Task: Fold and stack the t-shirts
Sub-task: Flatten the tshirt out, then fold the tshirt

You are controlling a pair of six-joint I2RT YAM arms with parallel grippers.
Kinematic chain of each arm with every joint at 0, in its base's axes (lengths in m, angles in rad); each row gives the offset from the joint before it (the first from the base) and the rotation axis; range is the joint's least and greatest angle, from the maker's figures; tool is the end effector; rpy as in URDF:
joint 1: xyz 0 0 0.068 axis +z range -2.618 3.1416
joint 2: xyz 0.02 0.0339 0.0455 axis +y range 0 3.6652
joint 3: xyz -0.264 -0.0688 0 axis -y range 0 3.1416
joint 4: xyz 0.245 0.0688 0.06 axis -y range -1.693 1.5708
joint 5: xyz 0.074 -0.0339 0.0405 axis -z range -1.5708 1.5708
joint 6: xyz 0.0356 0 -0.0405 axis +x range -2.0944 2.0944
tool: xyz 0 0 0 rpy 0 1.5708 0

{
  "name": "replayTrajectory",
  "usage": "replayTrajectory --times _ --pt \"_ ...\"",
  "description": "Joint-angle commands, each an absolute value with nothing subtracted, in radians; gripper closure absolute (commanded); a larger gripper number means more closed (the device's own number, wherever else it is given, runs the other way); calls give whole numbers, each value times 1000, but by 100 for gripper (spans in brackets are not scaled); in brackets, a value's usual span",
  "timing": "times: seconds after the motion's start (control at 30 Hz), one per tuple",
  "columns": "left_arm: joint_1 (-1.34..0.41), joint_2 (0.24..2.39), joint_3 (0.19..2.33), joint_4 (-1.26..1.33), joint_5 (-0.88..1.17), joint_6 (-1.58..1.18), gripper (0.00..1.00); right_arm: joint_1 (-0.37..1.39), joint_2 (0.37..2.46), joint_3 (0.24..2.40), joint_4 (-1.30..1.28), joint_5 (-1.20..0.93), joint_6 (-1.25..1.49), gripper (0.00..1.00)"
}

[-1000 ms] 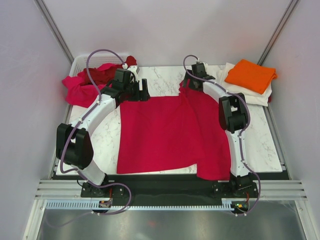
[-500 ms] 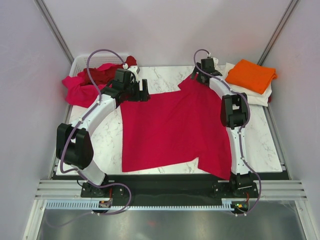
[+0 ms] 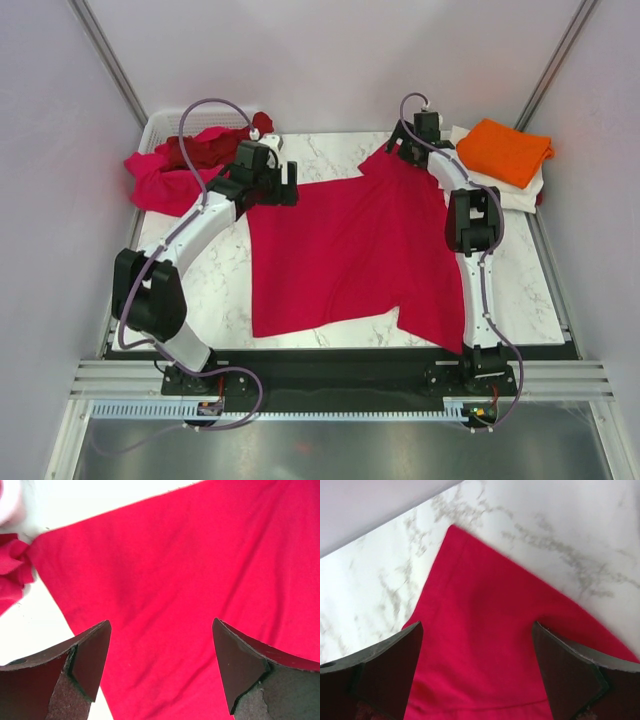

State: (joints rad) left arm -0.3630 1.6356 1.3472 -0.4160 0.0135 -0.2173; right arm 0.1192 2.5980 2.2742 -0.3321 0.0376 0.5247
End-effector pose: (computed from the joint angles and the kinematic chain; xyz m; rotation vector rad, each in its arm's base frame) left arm 0.3481 -0.1327 0.2938 0.1742 2.2889 -0.3186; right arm 0.5802 0.0681 0.1621 0.4722 2.1939 0.3095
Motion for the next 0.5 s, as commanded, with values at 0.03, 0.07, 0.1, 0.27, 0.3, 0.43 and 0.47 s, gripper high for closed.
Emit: replayTrajectory --times 0.03,0.07,0.1,0.27,0.3,0.43,0.47 --pt "-413 1487 1277 -423 -54 -248 10 124 2337 2160 -316 -149 519 2" --pt "-413 1418 1244 -440 -45 -274 10 121 2291 2125 -318 -150 518 2" --pt "-413 1384 1208 -446 -25 -303 10 123 2243 2049 -314 -155 517 2" --pt "-492 1137 909 -479 68 -526 12 123 1870 1656 -258 -138 529 2" --pt "-515 1106 829 -488 67 -587 12 123 1776 1605 -256 -132 538 2" --pt "-648 1013 648 -529 51 -727 10 127 1573 1306 -253 -146 586 2" --pt "-675 1006 618 -529 51 -727 10 130 1537 1260 -255 -150 589 2"
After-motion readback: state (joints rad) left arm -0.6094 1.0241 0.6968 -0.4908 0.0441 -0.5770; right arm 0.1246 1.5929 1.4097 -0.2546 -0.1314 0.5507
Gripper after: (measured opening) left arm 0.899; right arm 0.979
